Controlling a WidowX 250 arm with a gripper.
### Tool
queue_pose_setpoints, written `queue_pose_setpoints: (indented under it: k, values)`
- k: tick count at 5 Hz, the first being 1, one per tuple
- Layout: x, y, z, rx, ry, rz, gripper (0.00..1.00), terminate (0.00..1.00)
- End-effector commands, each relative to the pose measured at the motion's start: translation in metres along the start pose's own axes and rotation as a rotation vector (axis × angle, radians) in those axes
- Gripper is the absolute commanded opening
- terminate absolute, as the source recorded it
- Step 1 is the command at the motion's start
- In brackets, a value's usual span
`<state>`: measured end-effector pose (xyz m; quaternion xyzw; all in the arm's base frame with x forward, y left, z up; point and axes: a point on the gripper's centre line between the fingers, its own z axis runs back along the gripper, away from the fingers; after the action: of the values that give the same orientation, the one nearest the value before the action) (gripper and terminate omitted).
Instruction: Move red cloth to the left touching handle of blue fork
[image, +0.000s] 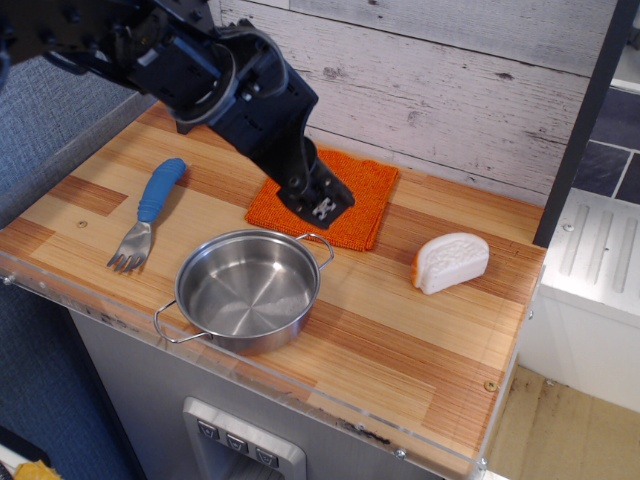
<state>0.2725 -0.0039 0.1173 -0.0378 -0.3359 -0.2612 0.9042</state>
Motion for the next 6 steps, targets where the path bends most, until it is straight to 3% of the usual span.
queue_pose_setpoints:
  k: [1, 2, 3, 4, 6]
  values:
    - [0.019, 0.043, -0.007, 0.24, 0.09, 0.214, 1.0, 0.0]
    - [0.025, 0.059, -0.014, 0.29, 0.127, 0.26, 1.0, 0.0]
    - [0.024, 0.069, -0.024, 0.286, 0.169, 0.33, 1.0, 0.0]
    - [0.029, 0.061, -0.042, 0.261, 0.186, 0.388, 1.0, 0.0]
    - [0.022, 0.06, -0.08, 0.201, 0.286, 0.378, 1.0, 0.0]
